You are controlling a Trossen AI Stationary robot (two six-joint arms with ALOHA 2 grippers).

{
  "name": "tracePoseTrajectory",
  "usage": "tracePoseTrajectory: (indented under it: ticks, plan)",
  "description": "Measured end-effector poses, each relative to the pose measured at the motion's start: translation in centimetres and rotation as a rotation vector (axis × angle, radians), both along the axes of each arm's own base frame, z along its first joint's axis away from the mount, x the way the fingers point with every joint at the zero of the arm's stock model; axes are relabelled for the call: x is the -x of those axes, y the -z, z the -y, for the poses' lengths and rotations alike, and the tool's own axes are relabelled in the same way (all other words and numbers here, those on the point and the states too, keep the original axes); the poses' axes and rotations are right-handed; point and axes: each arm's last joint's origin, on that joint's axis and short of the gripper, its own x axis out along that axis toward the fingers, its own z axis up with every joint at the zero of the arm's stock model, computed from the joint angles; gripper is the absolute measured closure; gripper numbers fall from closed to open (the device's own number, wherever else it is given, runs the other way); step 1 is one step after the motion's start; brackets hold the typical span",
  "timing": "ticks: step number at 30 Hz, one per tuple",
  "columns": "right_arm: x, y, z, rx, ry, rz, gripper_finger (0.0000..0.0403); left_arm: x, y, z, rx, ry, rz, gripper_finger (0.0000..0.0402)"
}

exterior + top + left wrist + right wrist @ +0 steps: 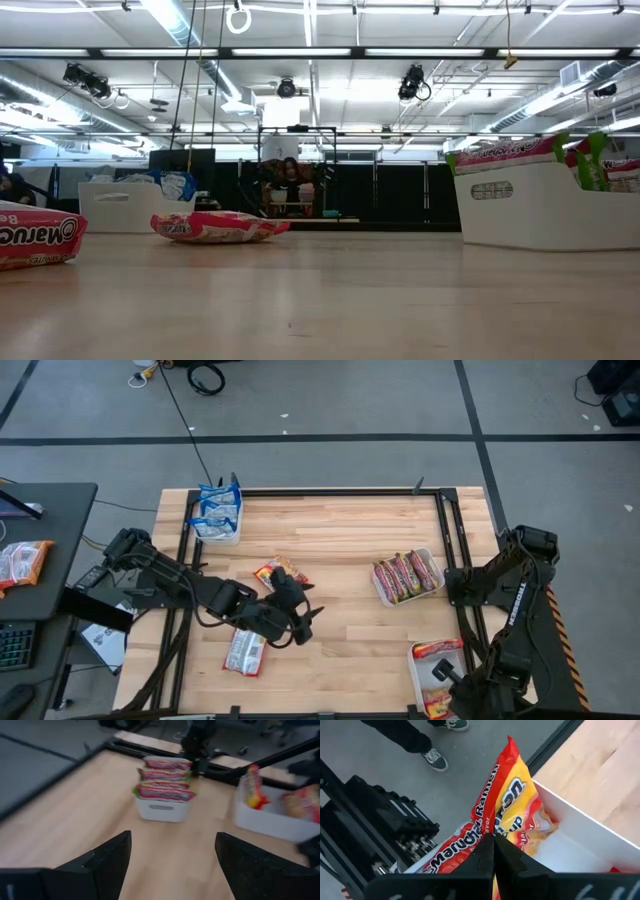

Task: Sort Maruchan noodles
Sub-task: Put the orange noodle pack into the bottom white bin

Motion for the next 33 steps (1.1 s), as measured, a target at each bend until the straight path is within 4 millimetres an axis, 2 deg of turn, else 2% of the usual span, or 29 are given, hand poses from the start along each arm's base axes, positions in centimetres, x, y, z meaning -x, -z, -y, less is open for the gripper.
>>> tracePoseTrajectory:
  ticks: [8,17,20,23,27,30,33]
  plan:
    - [0.0,0.0,0.0,0.003,0.008,0.0,0.038,0.1,-0.1,-0.3,-0.242,0.003,-0.068,0.0112]
    - [0.0,0.0,0.1,0.007,0.059,-0.006,0.0327,0.3,0.1,-0.5,-0.287,-0.028,-0.098,0.0111]
    - [0.1,-1.0,0.4,0.065,0.037,-0.018,0.0302,0.5,0.2,-0.6,-0.304,-0.055,-0.108,0.0111]
    - [0.1,-2.7,1.2,0.205,0.024,0.017,0.028,0.9,0.7,-1.1,-0.243,-0.144,-0.112,0.0111]
    - [0.0,-5.1,2.3,0.378,0.061,0.141,0.0258,1.8,2.1,-2.5,0.03,-0.29,-0.151,0.0111]
    - [-0.5,-6.0,3.0,0.443,0.138,0.214,0.0247,2.1,3.3,-3.3,0.153,-0.338,-0.264,0.0111]
    - [-1.4,-6.2,3.8,0.453,0.239,0.199,0.0238,2.0,4.6,-3.8,0.171,-0.364,-0.368,0.0111]
